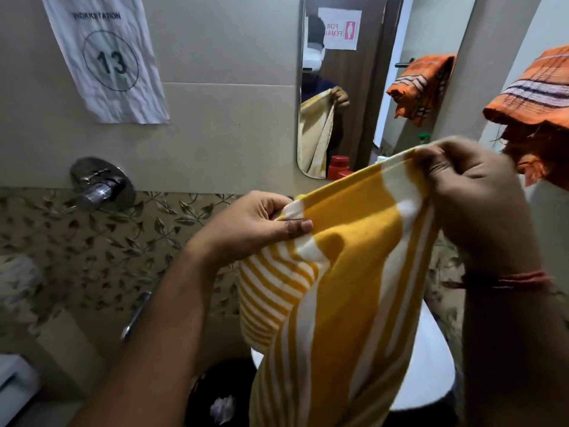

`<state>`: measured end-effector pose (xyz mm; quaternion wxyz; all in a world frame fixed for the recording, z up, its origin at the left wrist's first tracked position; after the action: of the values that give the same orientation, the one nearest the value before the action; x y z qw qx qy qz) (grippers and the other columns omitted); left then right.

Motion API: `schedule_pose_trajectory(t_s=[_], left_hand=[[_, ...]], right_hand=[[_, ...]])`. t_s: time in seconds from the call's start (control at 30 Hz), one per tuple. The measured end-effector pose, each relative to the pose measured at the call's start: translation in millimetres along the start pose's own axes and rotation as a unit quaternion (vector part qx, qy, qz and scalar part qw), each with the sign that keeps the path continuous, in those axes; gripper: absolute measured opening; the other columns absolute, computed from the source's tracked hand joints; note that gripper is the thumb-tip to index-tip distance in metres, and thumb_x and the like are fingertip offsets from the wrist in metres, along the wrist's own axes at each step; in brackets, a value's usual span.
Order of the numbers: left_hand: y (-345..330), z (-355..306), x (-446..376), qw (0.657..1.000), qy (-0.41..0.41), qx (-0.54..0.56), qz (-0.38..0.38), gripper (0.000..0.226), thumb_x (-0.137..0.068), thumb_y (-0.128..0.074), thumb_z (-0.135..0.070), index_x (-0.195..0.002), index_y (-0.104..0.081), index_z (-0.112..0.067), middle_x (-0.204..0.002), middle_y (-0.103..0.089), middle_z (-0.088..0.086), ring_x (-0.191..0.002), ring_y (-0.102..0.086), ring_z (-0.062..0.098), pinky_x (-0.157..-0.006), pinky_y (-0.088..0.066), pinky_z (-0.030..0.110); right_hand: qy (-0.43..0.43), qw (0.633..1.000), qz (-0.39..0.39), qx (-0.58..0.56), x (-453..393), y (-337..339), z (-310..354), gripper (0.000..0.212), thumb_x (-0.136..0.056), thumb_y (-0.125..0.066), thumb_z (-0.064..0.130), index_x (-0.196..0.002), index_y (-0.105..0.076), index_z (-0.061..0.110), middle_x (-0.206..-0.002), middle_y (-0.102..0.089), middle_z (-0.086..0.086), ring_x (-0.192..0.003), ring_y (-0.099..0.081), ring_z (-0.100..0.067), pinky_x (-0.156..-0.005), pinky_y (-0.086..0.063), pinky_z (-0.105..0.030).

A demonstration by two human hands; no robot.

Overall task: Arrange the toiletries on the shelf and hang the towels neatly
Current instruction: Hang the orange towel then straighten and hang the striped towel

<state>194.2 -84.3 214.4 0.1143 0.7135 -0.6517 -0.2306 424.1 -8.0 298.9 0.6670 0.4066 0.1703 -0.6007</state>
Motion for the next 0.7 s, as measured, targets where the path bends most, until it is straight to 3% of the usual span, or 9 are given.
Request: schedule_pose_trajectory(t_s=[0.07,0.13,0.27,0.33,0.4,0.47,0.53,0.6,0.7], left_hand=[[8.5,3.1,0.0,0.999,-0.006,-0.034,-0.029,0.032,-0.086,-0.071,-0.046,-0.100,-0.075,-0.017,-0.096,-0.077,0.001,-0.089,-0.074,0.022,-0.087,-0.058,0.045],[17.4,-2.5,-0.3,0.996,-0.025,-0.021,-0.080,0.034,-0.088,-0.068,-0.049,-0.098,-0.075,-0.018,-0.094,-0.077,0.000,-0.088,-0.074,0.020,-0.087,-0.058,0.046],[1.6,-37.7,-6.4,0.992,-0.087,-0.002,-0.088,0.014,-0.093,-0.065,-0.035,-0.092,-0.074,-0.024,-0.086,-0.076,-0.009,-0.081,-0.072,0.005,-0.071,-0.055,0.020],[-8.0,-58.1,-11.1,0.988,-0.131,-0.017,-0.080,0.008,-0.094,-0.067,-0.022,-0.089,-0.072,-0.024,-0.080,-0.072,-0.009,-0.076,-0.068,0.005,-0.069,-0.050,0.019],[-5.7,-63.6,-13.6,0.986,-0.145,-0.021,-0.084,0.015,-0.092,-0.069,-0.025,-0.078,-0.068,-0.028,-0.070,-0.065,-0.013,-0.068,-0.060,0.001,-0.064,-0.045,0.019],[5.0,-48.4,-13.0,0.988,-0.113,-0.044,-0.095,0.023,-0.089,-0.071,-0.039,-0.068,-0.065,-0.030,-0.062,-0.058,-0.018,-0.060,-0.052,-0.004,-0.057,-0.039,0.016],[14.8,-22.3,-9.8,0.991,-0.068,-0.059,-0.095,0.026,-0.087,-0.073,-0.040,-0.067,-0.065,-0.026,-0.059,-0.054,-0.018,-0.057,-0.048,-0.002,-0.054,-0.036,0.021],[22.0,-2.0,-5.9,0.993,-0.038,-0.034,-0.102,0.027,-0.087,-0.072,-0.040,-0.076,-0.068,-0.016,-0.066,-0.061,-0.006,-0.063,-0.055,0.008,-0.060,-0.041,0.027],[30.9,3.5,-5.7,0.988,-0.038,-0.018,-0.146,0.034,-0.087,-0.067,-0.045,-0.083,-0.070,-0.011,-0.076,-0.068,0.006,-0.070,-0.061,0.017,-0.067,-0.047,0.036]], right_hand=[[-0.014,0.997,-0.072,-0.005,-0.5,14.5,-4.4,0.020,-0.101,-0.048,0.025,-0.093,-0.065,0.019,-0.078,-0.062,0.007,-0.067,-0.056,-0.005,-0.059,-0.047,-0.025],[-0.030,0.998,-0.047,-0.007,-1.1,7.9,-6.9,0.019,-0.102,-0.048,0.028,-0.096,-0.064,0.019,-0.080,-0.062,0.006,-0.073,-0.060,-0.011,-0.065,-0.054,-0.033],[-0.046,0.978,0.196,-0.053,11.9,-69.1,8.5,0.028,-0.097,-0.048,0.050,-0.101,-0.064,0.027,-0.088,-0.064,0.009,-0.078,-0.060,0.001,-0.072,-0.051,-0.026],[-0.021,0.951,0.302,-0.062,27.9,-105.7,23.5,0.035,-0.091,-0.048,0.058,-0.108,-0.065,0.032,-0.098,-0.067,0.012,-0.089,-0.063,0.003,-0.078,-0.051,-0.022],[0.014,0.943,0.330,-0.046,35.3,-116.1,26.7,0.029,-0.090,-0.056,0.054,-0.104,-0.067,0.032,-0.095,-0.070,0.011,-0.087,-0.064,0.004,-0.074,-0.052,-0.019],[0.023,0.966,0.254,-0.037,23.5,-93.3,18.8,0.026,-0.093,-0.059,0.045,-0.088,-0.069,0.021,-0.080,-0.067,0.005,-0.071,-0.058,0.001,-0.064,-0.048,-0.027],[-0.006,0.991,0.109,-0.071,5.7,-46.6,2.3,0.024,-0.094,-0.056,0.039,-0.081,-0.067,0.022,-0.072,-0.062,0.011,-0.067,-0.053,-0.001,-0.062,-0.046,-0.028],[-0.028,0.994,-0.003,-0.108,-4.0,-9.5,-8.9,0.022,-0.097,-0.056,0.037,-0.081,-0.066,0.027,-0.072,-0.061,0.013,-0.069,-0.055,-0.003,-0.062,-0.048,-0.026],[-0.032,0.994,-0.037,-0.097,-9.8,-3.6,-14.6,0.019,-0.099,-0.054,0.035,-0.090,-0.065,0.024,-0.076,-0.061,0.012,-0.070,-0.057,-0.002,-0.064,-0.049,-0.020]])
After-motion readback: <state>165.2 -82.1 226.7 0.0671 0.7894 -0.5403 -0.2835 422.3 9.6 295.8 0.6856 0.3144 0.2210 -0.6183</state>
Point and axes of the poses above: each hand's wrist, its own x-axis away from the middle knuckle, its own y-axis out of the back of the hand, z = x × y, the point moved 10 cm from there along -x, towards the middle knuckle
